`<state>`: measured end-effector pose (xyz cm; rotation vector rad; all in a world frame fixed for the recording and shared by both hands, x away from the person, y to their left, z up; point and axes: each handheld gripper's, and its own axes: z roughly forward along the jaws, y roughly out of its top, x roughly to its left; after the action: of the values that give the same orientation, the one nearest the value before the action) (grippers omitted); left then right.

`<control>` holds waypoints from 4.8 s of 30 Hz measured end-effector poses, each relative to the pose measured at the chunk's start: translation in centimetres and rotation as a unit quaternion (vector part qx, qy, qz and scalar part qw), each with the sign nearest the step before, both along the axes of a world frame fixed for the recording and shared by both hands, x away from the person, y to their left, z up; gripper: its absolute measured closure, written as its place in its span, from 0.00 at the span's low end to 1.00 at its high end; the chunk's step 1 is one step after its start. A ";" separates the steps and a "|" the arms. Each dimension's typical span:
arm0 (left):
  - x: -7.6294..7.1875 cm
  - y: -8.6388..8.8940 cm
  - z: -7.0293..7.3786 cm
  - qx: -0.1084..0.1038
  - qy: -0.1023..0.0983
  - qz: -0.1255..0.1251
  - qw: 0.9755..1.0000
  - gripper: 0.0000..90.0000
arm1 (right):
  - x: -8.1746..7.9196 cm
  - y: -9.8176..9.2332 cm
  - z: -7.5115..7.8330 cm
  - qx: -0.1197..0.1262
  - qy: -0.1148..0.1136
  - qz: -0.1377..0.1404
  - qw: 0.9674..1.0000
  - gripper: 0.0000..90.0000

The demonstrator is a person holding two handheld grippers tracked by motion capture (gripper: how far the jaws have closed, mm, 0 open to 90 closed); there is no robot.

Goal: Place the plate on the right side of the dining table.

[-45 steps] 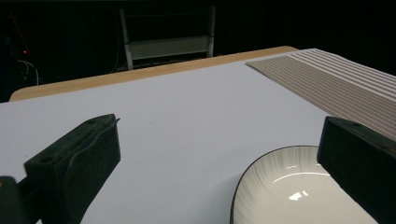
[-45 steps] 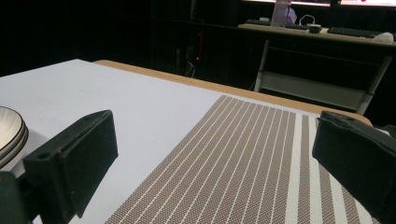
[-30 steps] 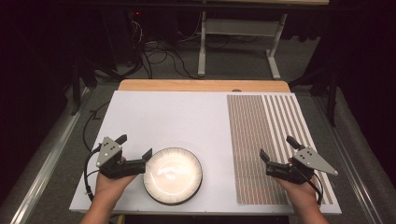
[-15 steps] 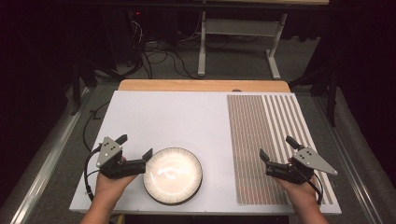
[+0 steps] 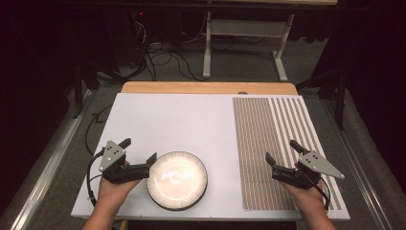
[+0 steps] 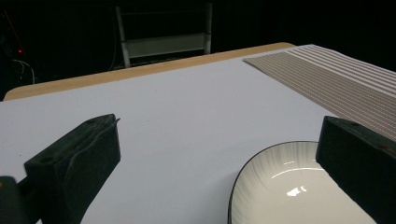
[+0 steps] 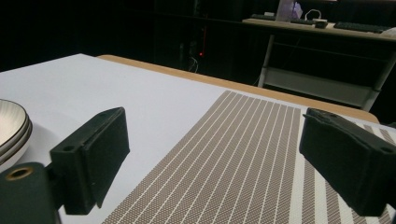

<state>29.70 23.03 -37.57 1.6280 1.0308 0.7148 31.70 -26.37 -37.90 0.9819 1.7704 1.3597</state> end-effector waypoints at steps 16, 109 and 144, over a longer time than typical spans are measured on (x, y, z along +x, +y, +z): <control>0.0 0.2 -0.1 -0.002 0.003 -0.001 1.000 0.01 | -0.3 0.8 0.0 -0.014 0.008 0.014 1.000 0.28; -0.8 1.3 0.0 -0.014 -0.009 0.002 1.000 0.01 | 0.2 14.7 -2.5 -0.084 0.137 0.260 0.952 1.00; -0.8 1.4 0.1 -0.017 -0.009 0.000 1.000 0.01 | 0.5 15.3 -3.5 -0.098 0.154 0.258 0.949 1.00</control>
<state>28.88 24.46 -37.48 1.5889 1.0253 0.7079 32.20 -11.12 -41.41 0.6702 2.4738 1.3433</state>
